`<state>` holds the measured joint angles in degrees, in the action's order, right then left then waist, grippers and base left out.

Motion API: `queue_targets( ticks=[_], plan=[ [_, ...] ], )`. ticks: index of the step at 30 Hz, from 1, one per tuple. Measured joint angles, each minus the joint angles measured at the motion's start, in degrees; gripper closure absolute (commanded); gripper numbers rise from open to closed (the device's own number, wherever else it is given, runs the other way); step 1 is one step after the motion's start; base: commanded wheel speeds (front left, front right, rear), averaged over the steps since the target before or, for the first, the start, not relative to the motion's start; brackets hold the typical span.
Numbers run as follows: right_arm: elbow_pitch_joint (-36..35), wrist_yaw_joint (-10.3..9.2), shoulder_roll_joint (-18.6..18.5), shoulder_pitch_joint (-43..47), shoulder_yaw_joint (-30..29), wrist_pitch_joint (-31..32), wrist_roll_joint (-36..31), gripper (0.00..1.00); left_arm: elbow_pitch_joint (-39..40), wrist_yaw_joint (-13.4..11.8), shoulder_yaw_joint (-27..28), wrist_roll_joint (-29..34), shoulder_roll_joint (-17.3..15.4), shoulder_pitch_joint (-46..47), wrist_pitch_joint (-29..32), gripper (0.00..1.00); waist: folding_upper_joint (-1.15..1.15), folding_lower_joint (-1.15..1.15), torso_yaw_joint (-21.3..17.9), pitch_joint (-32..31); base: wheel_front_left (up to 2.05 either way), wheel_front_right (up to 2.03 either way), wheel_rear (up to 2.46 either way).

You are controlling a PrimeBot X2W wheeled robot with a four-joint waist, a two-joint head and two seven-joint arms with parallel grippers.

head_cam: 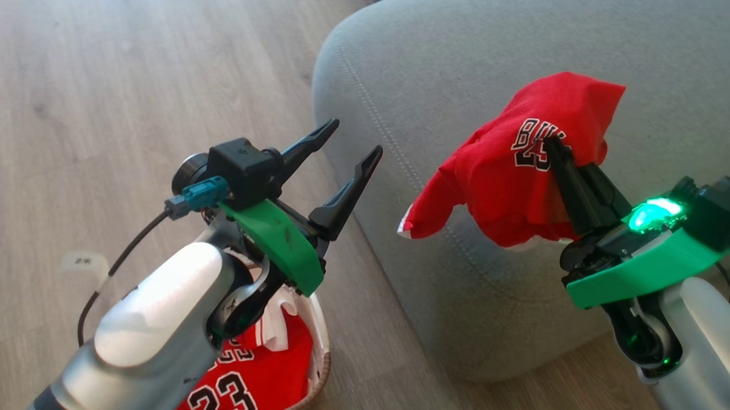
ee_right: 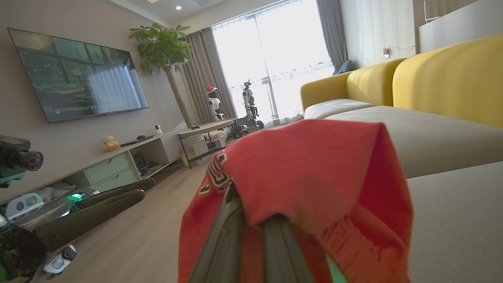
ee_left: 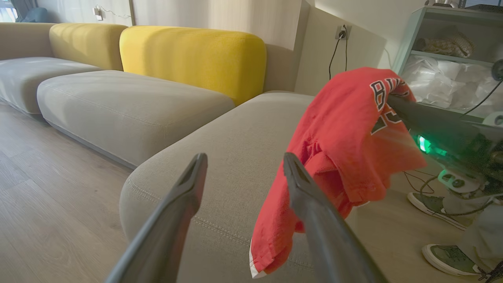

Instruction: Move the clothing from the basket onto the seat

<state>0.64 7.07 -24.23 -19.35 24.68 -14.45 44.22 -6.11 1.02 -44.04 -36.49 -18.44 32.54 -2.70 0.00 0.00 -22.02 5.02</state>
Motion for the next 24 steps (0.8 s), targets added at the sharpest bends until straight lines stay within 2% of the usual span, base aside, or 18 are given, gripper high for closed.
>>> queue_targets(
  ticks=[15,24],
  plan=[
    [-3.8,0.00,0.2,2.6,-4.7,0.5,-2.1,1.00,-0.2,0.0,-1.5,0.6,0.1,0.0,-0.7,0.00,0.00,0.00,-5.0,1.6,0.00,0.00,0.00],
    [-4.8,0.00,0.5,2.2,-6.6,2.1,-2.9,1.00,0.2,-0.4,-1.8,0.6,0.2,0.2,-0.6,0.00,0.00,0.00,-5.7,3.2,0.00,0.00,0.00]
  ],
)
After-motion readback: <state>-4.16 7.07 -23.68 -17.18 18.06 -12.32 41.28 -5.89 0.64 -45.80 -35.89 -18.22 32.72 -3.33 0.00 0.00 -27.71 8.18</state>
